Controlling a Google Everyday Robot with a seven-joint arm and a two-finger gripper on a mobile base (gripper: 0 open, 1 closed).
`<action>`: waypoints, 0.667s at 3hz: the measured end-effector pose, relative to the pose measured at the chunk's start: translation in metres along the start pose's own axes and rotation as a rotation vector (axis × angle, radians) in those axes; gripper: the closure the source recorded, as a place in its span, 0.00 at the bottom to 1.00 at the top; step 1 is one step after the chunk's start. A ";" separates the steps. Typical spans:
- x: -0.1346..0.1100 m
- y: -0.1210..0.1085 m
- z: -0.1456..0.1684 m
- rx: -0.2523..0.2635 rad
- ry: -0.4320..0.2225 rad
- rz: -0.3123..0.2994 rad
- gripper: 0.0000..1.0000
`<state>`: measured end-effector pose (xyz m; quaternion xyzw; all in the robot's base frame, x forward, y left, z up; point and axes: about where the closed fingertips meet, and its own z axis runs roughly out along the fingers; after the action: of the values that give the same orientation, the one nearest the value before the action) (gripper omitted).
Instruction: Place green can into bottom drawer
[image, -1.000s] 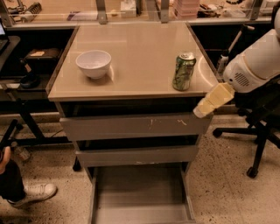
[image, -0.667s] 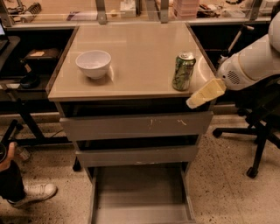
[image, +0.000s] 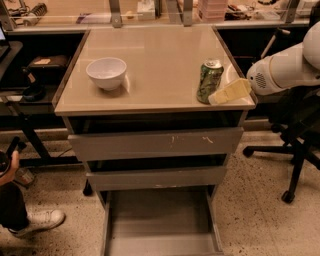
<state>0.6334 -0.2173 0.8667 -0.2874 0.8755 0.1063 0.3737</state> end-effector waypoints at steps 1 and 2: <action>-0.016 -0.013 0.007 0.012 -0.062 0.032 0.00; -0.029 -0.012 0.012 0.002 -0.096 0.041 0.00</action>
Offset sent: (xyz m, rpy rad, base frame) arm 0.0418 0.0119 0.0221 0.1166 -0.0912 -0.0337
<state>0.6639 -0.2101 0.8795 -0.2634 0.8624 0.1268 0.4134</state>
